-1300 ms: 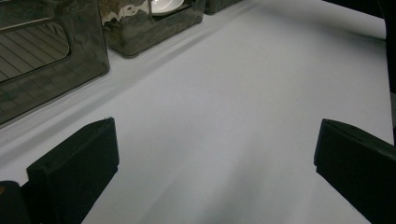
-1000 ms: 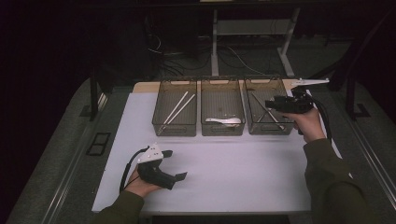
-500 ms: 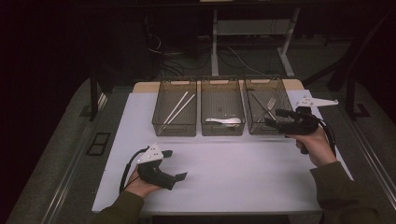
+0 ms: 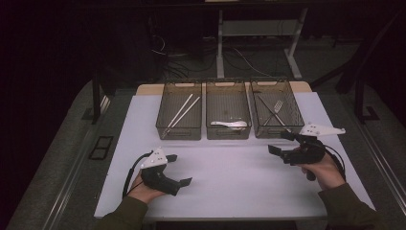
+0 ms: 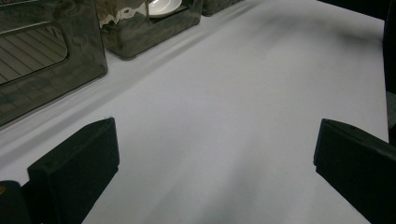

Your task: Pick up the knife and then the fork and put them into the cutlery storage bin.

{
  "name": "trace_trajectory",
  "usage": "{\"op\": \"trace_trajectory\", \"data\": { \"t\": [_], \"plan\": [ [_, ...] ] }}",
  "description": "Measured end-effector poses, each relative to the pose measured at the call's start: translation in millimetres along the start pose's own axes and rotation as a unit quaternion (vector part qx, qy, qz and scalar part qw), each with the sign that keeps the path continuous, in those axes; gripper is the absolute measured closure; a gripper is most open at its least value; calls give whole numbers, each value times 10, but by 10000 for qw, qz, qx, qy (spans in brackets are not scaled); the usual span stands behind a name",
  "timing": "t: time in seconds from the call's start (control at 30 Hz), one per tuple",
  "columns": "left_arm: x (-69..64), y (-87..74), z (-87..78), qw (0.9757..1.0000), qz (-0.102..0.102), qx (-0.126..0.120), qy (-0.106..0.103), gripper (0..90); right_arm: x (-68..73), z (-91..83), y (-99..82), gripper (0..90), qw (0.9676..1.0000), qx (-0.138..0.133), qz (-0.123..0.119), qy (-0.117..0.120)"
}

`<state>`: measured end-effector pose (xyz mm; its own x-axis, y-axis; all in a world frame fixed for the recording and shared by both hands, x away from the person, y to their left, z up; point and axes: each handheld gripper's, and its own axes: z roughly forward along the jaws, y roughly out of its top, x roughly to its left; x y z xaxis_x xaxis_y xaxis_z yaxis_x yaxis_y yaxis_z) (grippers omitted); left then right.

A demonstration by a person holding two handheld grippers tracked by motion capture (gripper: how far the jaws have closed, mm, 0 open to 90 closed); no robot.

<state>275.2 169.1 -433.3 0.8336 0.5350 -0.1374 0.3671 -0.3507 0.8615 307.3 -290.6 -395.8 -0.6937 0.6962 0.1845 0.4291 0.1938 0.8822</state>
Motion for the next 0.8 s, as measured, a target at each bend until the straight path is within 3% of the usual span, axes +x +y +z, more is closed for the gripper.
{"op": "trace_trajectory", "data": {
  "t": [0.2, 0.43, 0.8],
  "plan": [
    [-1, 2, -3, 10000, 11, 7, 0, 0, 84, -46, -198, 153, 9999, -104, 56, 77],
    [0, 1, -1, 10000, 32, 15, -4, 0, 117, -94, -426, 137, 9999, 114, 92, 63],
    [-2, -2, -9, 10000, 7, -1, 10, 0, 117, -223, -592, 136, 9997, 161, 171, -38]
  ]
}}
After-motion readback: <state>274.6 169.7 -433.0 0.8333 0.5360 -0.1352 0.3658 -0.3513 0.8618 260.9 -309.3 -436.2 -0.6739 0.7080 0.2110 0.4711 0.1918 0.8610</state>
